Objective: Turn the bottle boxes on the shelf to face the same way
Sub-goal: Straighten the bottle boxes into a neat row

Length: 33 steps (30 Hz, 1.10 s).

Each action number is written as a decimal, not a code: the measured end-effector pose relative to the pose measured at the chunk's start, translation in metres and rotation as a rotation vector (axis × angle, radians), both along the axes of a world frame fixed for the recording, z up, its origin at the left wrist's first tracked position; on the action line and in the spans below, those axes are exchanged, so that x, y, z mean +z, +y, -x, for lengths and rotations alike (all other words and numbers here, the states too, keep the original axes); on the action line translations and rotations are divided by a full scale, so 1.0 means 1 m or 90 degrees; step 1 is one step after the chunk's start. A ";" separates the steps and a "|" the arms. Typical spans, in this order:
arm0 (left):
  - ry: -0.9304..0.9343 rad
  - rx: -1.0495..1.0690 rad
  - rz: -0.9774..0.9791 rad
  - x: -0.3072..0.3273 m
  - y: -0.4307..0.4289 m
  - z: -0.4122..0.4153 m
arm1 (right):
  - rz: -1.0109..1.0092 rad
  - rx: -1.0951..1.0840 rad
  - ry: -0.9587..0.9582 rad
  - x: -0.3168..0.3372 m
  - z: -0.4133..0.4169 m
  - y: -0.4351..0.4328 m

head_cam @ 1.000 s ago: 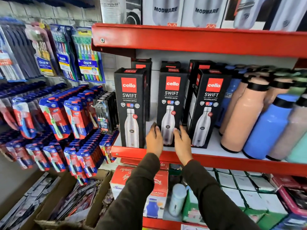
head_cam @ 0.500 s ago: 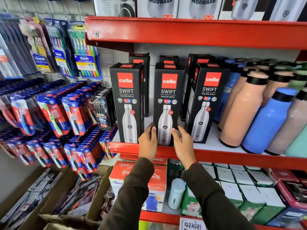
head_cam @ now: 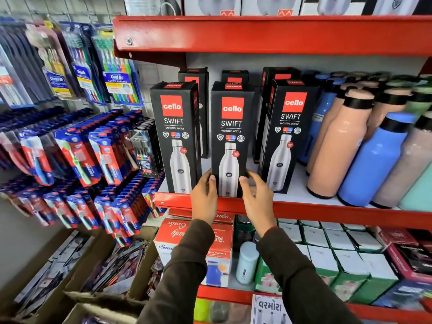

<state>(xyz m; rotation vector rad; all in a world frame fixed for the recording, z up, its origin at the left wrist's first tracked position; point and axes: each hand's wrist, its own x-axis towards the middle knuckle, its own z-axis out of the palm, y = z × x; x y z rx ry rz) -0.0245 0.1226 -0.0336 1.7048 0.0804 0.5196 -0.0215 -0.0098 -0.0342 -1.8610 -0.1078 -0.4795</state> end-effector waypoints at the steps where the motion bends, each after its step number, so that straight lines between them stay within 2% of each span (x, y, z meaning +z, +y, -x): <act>1: -0.018 0.031 0.044 -0.003 -0.005 0.003 | -0.002 -0.015 -0.021 -0.001 0.001 -0.003; 3: -0.074 0.088 0.126 -0.008 -0.019 0.013 | -0.011 -0.049 -0.093 -0.001 0.003 -0.013; 4: -0.116 0.120 0.122 -0.011 -0.025 0.018 | -0.017 -0.069 -0.129 0.000 0.004 -0.021; 7: -0.237 0.164 0.004 -0.016 -0.046 0.023 | -0.040 -0.127 -0.208 0.006 0.000 -0.047; 11: -0.312 0.007 -0.024 -0.004 -0.084 0.022 | -0.059 -0.166 -0.185 0.009 -0.019 -0.082; 15: -0.212 -0.128 -0.046 0.010 -0.122 0.006 | -0.034 -0.109 -0.053 0.011 -0.037 -0.103; 19: -0.033 -0.128 0.004 0.014 -0.144 -0.025 | -0.042 -0.045 0.061 0.015 -0.044 -0.111; 22: 0.044 -0.109 -0.006 0.008 -0.146 -0.044 | -0.036 -0.040 0.101 0.016 -0.045 -0.114; 25: 0.045 -0.083 -0.034 0.006 -0.143 -0.049 | -0.021 -0.049 0.100 0.018 -0.046 -0.118; 33: 0.043 -0.027 -0.010 0.008 -0.138 -0.044 | -0.008 -0.033 0.086 0.019 -0.039 -0.122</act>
